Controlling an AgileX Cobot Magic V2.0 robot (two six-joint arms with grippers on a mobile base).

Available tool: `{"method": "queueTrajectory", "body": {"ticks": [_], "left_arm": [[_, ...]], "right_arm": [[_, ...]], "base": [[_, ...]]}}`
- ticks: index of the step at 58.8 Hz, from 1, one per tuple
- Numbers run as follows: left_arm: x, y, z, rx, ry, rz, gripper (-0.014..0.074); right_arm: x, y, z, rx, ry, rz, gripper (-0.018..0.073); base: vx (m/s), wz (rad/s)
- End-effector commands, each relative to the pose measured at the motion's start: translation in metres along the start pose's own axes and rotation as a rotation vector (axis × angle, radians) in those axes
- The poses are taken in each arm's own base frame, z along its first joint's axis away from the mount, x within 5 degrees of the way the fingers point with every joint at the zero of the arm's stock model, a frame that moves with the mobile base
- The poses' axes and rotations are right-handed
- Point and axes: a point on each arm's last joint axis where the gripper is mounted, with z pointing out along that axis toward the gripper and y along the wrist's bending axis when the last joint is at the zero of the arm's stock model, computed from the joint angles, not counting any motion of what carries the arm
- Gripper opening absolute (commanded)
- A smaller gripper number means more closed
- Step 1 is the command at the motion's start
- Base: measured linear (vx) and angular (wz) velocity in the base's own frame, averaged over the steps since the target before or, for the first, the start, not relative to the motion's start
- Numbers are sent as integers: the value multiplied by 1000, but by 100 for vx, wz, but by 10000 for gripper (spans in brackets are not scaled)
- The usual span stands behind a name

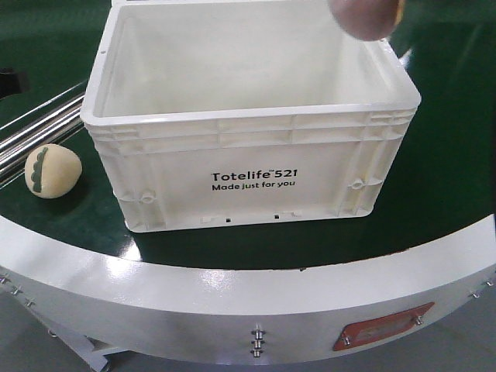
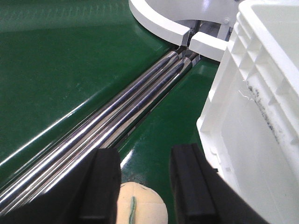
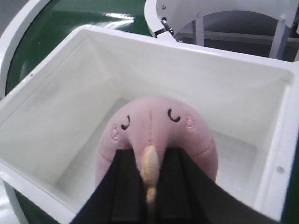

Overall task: Place moving items into box and shelve
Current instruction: 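Move the pink ball over the tote and release it inside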

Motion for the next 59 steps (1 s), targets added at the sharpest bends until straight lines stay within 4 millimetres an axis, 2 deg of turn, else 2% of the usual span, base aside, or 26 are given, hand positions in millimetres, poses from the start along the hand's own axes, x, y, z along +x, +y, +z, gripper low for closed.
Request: {"method": "queueTrajectory", "body": {"ticks": [1, 9, 14, 20, 25, 35, 41, 51, 59], "left_arm": [[-22, -1, -13, 5, -139, -19, 397], [-23, -1, -18, 6, -146, -19, 397], [-25, -1, -20, 6, -157, -19, 397], [-26, -1, -21, 6, -169, -19, 397], [-26, -1, -21, 6, -169, -19, 397], [-25, -1, -21, 6, -160, -19, 397], [-25, -1, -20, 6, -156, -19, 397], [-23, -1, -20, 6, -139, -19, 397], [-21, -1, -20, 7, -115, -18, 397]], "right_arm": [[-17, 18, 1, 49, -120, -96, 58], [-16, 25, 26, 69, -109, -91, 173], [-14, 21, 37, 67, -87, -74, 305], [-13, 20, 41, 65, -79, -65, 456], [-13, 20, 41, 67, -87, -64, 525], [-14, 20, 40, 71, -92, -61, 533], [-18, 19, 31, 111, -122, -94, 533], [-23, 10, 9, 309, -142, -250, 533], [-22, -3, -7, 496, -112, -253, 533]], "base": [[0, 0], [0, 0], [0, 0], [0, 0], [0, 0], [0, 0], [0, 0], [0, 0], [0, 0]]}}
